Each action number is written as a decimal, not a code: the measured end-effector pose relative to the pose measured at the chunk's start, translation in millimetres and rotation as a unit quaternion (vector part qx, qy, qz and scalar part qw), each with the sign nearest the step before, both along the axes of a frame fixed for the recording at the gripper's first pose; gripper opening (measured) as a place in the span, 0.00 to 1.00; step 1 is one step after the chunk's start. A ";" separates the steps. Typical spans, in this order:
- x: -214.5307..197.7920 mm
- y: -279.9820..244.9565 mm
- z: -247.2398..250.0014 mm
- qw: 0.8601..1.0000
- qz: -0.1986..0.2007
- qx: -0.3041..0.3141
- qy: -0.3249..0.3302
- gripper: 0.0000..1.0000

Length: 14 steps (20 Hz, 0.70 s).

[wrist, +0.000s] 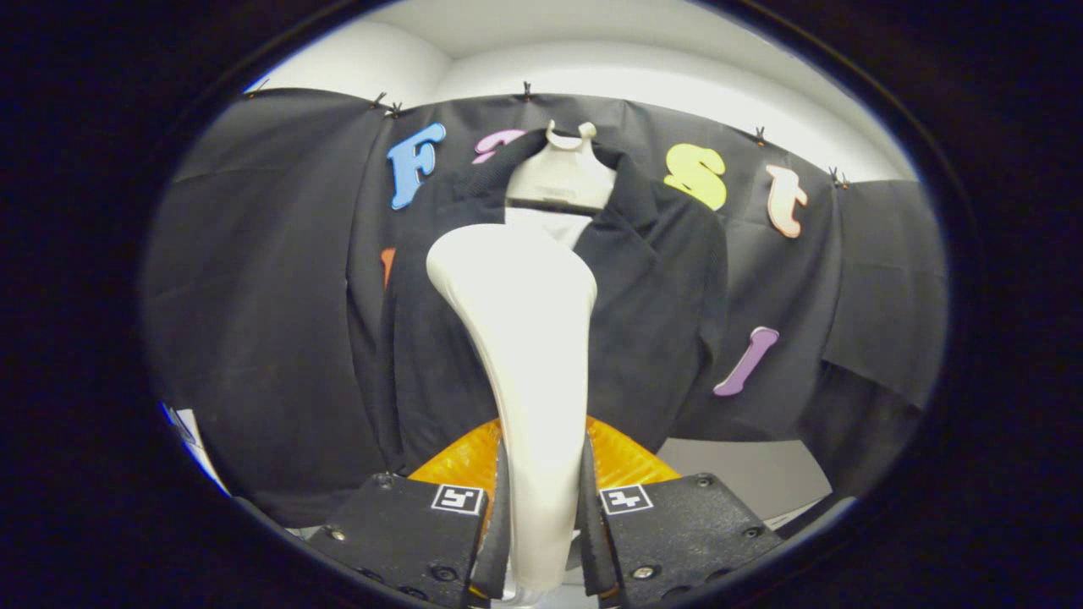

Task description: Iron the clothes twice with a garment steamer, once on the left side and once on the right side.

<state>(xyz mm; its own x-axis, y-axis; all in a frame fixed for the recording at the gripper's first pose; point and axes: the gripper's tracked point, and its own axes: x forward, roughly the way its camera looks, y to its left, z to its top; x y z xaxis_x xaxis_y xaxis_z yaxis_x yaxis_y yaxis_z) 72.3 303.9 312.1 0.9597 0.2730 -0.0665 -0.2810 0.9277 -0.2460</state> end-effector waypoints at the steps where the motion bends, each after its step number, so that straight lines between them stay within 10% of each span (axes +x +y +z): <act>1: 3.9 12.5 7.5 1.000 0.001 -0.005 -0.005 0.37; 14: 66.2 89.0 5.9 0.997 -0.044 -0.058 0.008 0.37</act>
